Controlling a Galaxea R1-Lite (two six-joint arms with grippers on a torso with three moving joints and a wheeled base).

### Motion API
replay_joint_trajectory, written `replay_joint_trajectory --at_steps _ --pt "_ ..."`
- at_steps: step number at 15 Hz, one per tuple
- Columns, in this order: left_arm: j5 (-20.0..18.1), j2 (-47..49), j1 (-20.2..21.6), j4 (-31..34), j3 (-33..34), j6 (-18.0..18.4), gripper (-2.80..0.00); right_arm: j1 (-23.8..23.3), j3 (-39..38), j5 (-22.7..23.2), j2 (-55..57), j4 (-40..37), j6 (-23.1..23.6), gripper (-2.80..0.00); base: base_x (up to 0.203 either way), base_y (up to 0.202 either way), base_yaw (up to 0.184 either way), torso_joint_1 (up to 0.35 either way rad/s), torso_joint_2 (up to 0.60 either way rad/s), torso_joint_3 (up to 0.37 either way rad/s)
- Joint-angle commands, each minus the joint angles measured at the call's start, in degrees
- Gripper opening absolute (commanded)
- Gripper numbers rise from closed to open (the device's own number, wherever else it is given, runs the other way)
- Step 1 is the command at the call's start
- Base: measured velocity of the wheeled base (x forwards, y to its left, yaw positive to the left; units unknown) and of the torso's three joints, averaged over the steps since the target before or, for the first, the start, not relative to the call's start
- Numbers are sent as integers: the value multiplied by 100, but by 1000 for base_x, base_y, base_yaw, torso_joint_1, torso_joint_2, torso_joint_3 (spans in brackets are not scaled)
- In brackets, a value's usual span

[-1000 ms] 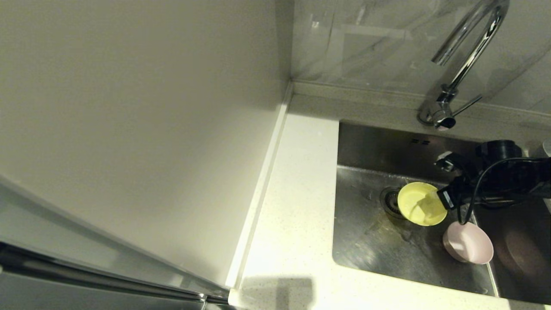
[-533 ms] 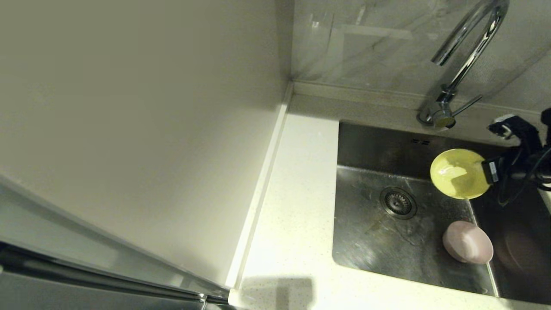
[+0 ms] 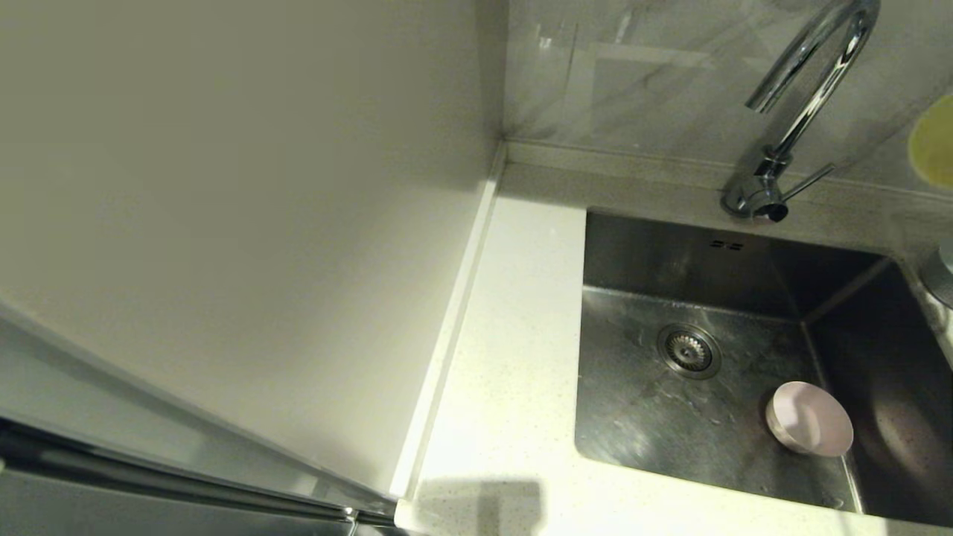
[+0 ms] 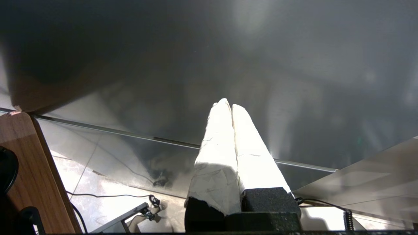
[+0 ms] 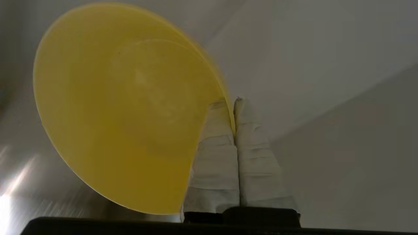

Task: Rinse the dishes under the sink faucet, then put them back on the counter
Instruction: Put a bowl back to the table from the sink

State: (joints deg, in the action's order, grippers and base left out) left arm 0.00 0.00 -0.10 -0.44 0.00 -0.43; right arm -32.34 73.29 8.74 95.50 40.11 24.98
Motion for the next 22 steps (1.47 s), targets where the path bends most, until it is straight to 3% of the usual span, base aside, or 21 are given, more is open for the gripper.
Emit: replay_joint_trajectory --at_steps 1,3,5,7,10,13,15,18,20,22 --pt "0 0 1 0 18 -1 -280 -94 110 -129 -411 1611 -686 -280 0 0 0 0 0 0" --pt "0 0 1 0 18 -1 -280 -104 -125 -408 -778 2426 -1428 -280 0 0 0 0 0 0" --pt "0 0 1 0 18 -1 -280 -99 104 -1206 -965 2852 -2287 -280 0 0 0 0 0 0" --pt "0 0 1 0 18 -1 -280 -97 470 -2515 -1101 3101 -2871 -280 0 0 0 0 0 0" --pt "0 0 1 0 18 -1 -280 -83 948 -4318 -1169 3424 -3235 -280 0 0 0 0 0 0" --pt "0 0 1 0 18 -1 -280 2 385 -4704 -1327 3920 -3282 -280 0 0 0 0 0 0" --pt "0 0 1 0 18 -1 -280 113 -247 -4562 -1440 4362 -3060 -280 0 0 0 0 0 0" --pt "0 0 1 0 18 -1 -280 176 -371 -3114 -1467 4153 -2571 -280 0 0 0 0 0 0" --pt "0 0 1 0 18 -1 -280 159 -330 -1969 -1456 2692 -2496 -280 0 0 0 0 0 0" --pt "0 0 1 0 18 -1 -280 103 -251 -1198 -1461 724 -2230 -280 0 0 0 0 0 0"
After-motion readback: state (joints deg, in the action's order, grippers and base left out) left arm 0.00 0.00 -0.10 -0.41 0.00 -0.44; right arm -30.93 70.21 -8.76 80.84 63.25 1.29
